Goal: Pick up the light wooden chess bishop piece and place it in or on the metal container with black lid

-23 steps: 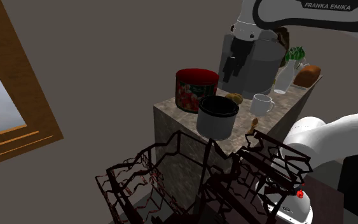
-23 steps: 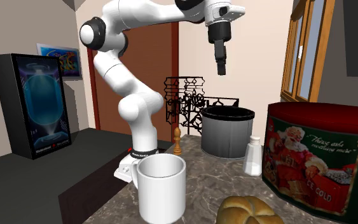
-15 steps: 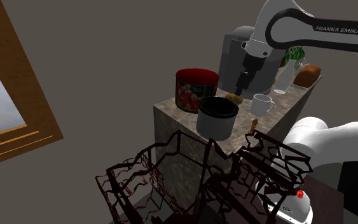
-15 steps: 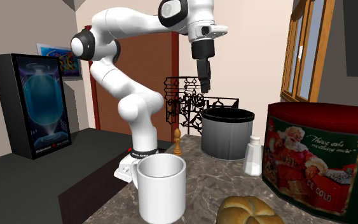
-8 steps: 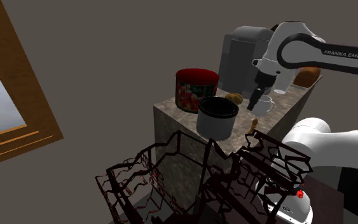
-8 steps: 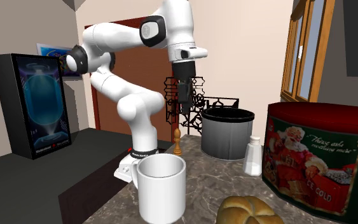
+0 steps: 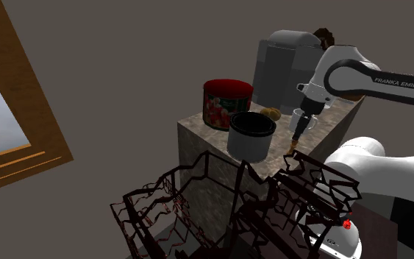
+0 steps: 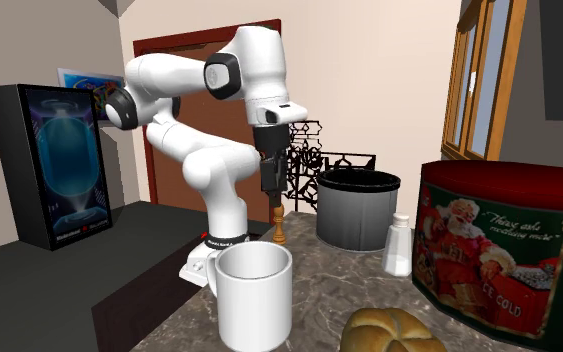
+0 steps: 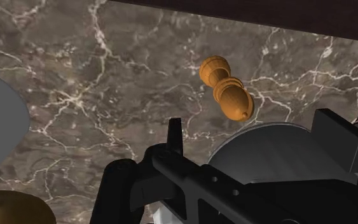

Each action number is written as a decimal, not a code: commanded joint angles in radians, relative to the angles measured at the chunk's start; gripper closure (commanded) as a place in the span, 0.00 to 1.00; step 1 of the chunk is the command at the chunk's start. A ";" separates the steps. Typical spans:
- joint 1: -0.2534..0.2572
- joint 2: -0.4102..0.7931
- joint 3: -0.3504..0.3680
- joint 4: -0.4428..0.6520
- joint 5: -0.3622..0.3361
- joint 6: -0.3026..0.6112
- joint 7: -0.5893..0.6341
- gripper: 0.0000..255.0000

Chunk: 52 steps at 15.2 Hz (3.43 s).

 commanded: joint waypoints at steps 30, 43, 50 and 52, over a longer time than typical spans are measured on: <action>0.021 0.011 0.027 0.060 0.027 -0.046 0.014 1.00; 0.059 0.068 0.076 0.252 0.078 -0.178 0.029 1.00; 0.075 0.110 0.096 0.363 0.099 -0.245 0.035 1.00; 0.079 0.124 0.101 0.395 0.104 -0.264 0.037 1.00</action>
